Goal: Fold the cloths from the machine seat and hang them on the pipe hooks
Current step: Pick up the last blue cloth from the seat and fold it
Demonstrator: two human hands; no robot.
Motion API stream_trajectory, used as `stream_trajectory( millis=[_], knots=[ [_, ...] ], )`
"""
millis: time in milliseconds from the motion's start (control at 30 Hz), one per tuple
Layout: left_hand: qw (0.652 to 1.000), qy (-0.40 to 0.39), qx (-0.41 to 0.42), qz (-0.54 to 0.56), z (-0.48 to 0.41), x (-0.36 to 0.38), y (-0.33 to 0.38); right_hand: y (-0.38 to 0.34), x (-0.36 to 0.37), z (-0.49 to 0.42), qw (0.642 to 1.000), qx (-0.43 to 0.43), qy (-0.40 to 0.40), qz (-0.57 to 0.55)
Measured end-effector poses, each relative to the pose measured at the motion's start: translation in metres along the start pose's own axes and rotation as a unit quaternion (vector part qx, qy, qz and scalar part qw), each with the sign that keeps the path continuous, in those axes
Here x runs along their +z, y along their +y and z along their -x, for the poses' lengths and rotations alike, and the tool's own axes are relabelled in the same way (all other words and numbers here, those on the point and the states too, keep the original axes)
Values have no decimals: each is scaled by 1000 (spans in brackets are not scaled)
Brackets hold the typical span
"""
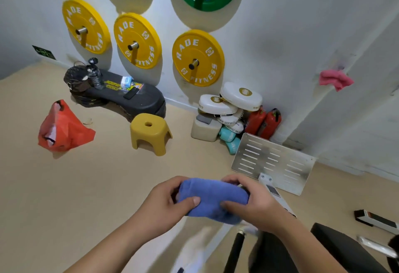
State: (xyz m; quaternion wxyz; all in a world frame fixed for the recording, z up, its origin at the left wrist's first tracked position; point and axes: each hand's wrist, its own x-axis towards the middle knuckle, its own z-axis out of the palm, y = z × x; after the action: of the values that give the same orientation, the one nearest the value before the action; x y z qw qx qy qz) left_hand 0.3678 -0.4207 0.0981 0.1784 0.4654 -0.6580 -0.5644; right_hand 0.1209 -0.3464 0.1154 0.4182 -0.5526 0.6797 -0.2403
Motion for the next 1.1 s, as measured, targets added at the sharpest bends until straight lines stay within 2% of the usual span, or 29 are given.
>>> stream_trajectory(
  millis=[67,133,267,333,467,567,800,1100],
  knots=[
    [1000,9,9,-18,-22,-45,-1,-29,14,-32,997,-42,63,5],
    [998,-6,38,-55,-46,-82,8,-55,19,-60,993,-69,85,45],
    [969,-50,143,-195,-102,-123,41,-80,-2,-97,993,-38,104,32],
    [958,-93,169,-210,-134,-121,61,-78,-24,-107,991,-20,129,22],
    [954,-142,186,-188,-207,-98,96,-55,-72,-125,982,27,187,-30],
    [952,-164,185,-182,-268,-80,117,-29,-111,-147,977,46,196,-62],
    [949,-215,185,-137,-395,-30,195,7,-226,-209,959,68,265,-68],
    [931,-253,233,-122,-549,90,289,78,-367,-244,912,141,375,-92]
  ],
)
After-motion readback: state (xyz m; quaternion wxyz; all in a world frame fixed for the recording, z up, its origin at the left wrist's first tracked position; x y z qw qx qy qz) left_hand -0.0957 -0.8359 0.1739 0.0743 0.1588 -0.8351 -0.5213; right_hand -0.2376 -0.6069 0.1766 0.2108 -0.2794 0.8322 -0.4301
